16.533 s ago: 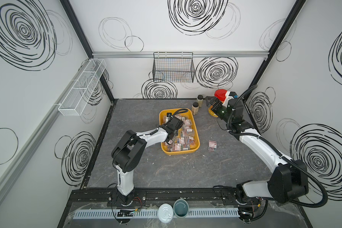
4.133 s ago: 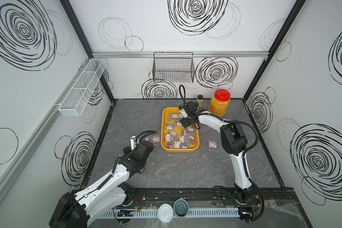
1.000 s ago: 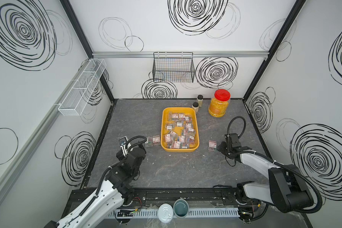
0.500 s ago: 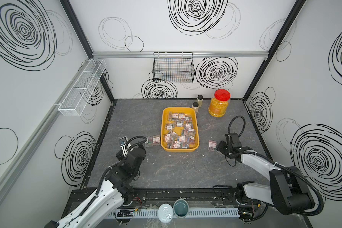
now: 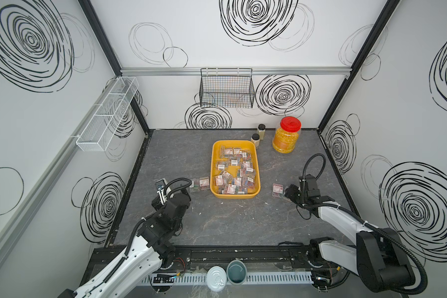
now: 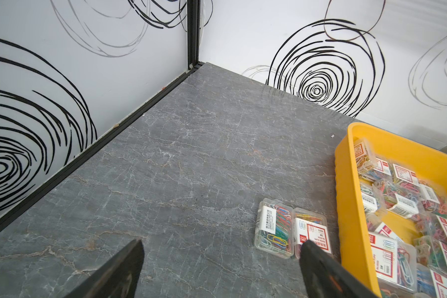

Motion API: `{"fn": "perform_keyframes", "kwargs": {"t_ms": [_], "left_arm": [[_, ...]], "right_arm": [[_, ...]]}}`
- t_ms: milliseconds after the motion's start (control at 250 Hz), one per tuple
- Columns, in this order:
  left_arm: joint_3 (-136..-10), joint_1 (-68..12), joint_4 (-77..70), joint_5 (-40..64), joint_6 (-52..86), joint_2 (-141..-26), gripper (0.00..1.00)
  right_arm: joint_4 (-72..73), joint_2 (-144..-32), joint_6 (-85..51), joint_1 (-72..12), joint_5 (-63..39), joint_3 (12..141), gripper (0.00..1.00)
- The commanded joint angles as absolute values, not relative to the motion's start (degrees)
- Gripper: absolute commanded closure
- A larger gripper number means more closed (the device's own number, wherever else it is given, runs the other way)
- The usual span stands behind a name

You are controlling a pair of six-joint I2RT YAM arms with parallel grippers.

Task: Take the paper clips out of the storage box
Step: Place the boxed paper clips at the center of the board, then move the boxed paper clips to the center of the board.

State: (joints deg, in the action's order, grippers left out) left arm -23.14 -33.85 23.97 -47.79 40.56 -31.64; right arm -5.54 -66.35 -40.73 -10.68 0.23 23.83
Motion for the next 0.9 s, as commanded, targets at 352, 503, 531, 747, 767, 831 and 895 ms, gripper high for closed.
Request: {"fn": "perform_keyframes", "kwargs": {"t_ms": [352, 503, 531, 747, 767, 831, 895], "left_arm": [[-22.7, -33.5, 23.9, -49.3, 41.5, -31.5, 0.02], [-22.8, -33.5, 23.9, -49.3, 41.5, -31.6, 0.02], [-22.8, -33.5, 24.0, -49.3, 41.5, -31.6, 0.02], [-22.7, -33.5, 24.0, -49.2, 41.4, -31.2, 0.02], [-22.6, -33.5, 23.8, -49.2, 41.4, -31.2, 0.02], [-22.7, -33.5, 23.9, -49.2, 41.4, -31.2, 0.02], [-22.7, -33.5, 23.9, -49.2, 41.4, -31.2, 0.02]], "right_arm": [[0.3, -68.7, -39.0, -12.5, -2.4, 24.0, 0.34], [0.4, -69.4, -38.4, -15.2, -0.3, 24.9, 0.33], [0.5, -69.7, -38.1, -15.6, 0.0, 25.2, 0.33], [1.4, -71.1, -35.1, -20.1, 1.7, 27.5, 0.3], [1.4, -71.1, -34.7, -20.6, 2.0, 27.9, 0.3], [0.9, -71.8, -33.8, -21.6, 3.0, 29.1, 0.3], [1.6, -72.5, -33.2, -22.3, 3.5, 29.6, 0.3]]}}
